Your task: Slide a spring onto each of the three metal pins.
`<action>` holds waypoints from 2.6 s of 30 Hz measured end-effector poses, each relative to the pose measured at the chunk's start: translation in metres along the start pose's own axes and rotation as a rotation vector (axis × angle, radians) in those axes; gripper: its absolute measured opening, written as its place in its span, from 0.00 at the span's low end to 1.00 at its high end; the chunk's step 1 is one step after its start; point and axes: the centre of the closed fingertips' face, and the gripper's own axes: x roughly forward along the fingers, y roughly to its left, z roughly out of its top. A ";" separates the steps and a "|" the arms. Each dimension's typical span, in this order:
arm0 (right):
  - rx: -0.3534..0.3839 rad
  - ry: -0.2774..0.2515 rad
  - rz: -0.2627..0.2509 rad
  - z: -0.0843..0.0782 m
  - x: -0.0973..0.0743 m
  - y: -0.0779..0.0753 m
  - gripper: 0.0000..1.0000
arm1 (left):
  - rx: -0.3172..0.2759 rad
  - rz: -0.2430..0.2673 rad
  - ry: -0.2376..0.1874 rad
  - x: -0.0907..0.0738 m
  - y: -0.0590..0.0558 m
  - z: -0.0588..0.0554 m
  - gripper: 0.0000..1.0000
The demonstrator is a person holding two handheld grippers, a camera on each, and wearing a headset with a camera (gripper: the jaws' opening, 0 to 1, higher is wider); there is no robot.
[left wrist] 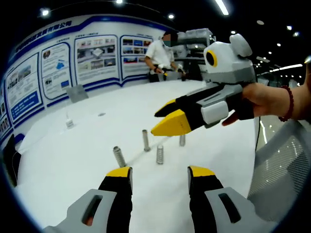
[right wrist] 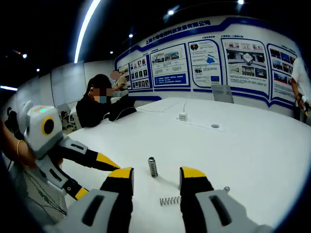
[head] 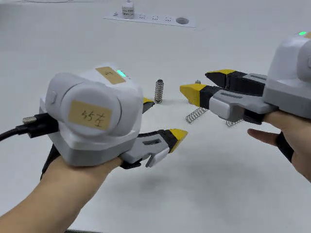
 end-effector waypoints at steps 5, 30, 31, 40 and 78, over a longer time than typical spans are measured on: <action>0.013 0.003 -0.023 -0.009 -0.017 -0.005 0.39 | 0.026 -0.018 0.001 0.007 -0.001 0.005 0.46; 0.037 0.017 -0.078 -0.035 -0.063 -0.012 0.44 | 0.051 -0.069 0.080 0.066 0.003 -0.001 0.37; 0.035 0.017 -0.079 -0.035 -0.064 -0.012 0.45 | 0.052 -0.067 0.086 0.069 0.004 -0.002 0.37; 0.030 0.049 -0.109 -0.046 -0.068 -0.016 0.48 | 0.023 -0.076 0.111 0.082 0.001 -0.011 0.33; 0.125 0.046 -0.229 -0.050 -0.072 -0.042 0.42 | 0.064 -0.085 0.155 0.096 -0.002 -0.027 0.11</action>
